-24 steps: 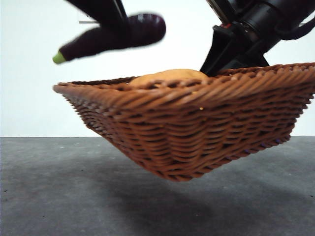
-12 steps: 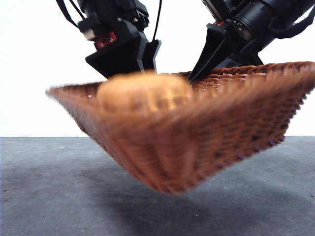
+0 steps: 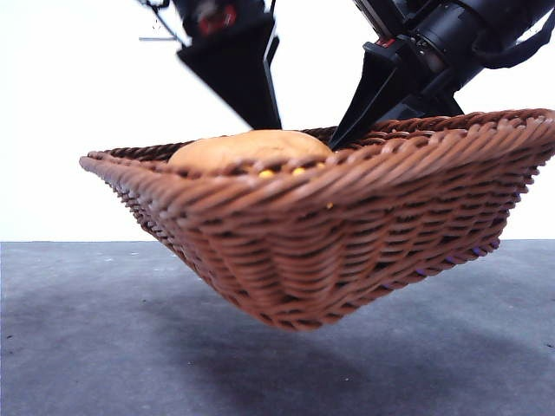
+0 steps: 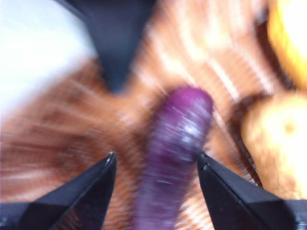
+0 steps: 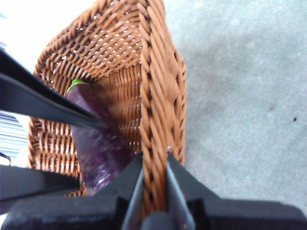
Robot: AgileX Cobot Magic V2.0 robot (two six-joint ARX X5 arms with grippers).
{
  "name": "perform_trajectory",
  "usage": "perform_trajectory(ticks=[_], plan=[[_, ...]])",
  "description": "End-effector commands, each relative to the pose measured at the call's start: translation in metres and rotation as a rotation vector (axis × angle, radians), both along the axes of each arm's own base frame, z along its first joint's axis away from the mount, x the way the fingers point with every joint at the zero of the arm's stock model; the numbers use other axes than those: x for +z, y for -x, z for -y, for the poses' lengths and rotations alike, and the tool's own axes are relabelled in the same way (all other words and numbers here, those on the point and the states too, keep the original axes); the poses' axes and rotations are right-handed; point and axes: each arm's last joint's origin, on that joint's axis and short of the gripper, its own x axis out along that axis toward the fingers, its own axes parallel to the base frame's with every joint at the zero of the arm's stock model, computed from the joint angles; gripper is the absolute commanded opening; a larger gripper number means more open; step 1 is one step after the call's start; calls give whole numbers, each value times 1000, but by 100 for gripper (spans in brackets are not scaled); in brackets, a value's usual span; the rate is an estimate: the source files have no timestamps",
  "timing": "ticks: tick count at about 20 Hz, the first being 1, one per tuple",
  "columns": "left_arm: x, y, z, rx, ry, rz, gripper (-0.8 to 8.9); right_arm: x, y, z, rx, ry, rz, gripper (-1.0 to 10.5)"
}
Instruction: Help me put the vegetables on the table into the basket
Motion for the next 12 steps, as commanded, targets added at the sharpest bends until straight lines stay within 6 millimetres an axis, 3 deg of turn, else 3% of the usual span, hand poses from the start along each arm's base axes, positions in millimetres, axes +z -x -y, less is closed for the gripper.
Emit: perform_trajectory(ticks=[1, 5, 8, 9, 10, 12], plan=[[15, 0, -1, 17, 10, -14, 292, -2, 0, -1, 0, -16, -13, -12], [70, -6, -20, 214, 96, -46, 282, -1, -2, -1, -15, -14, 4, -12], [120, -21, -64, 507, 248, -67, 274, 2, -5, -2, -40, -35, 27, -12], [130, -23, -79, 567, 278, -56, 189, 4, -6, -2, -52, -48, 35, -12], [138, -22, -94, 616, 305, -36, 21, 5, -9, 0, -71, -64, 40, -12], [151, -18, -128, 729, 348, -3, -8, 9, -16, 11, -122, -79, 43, -12]])
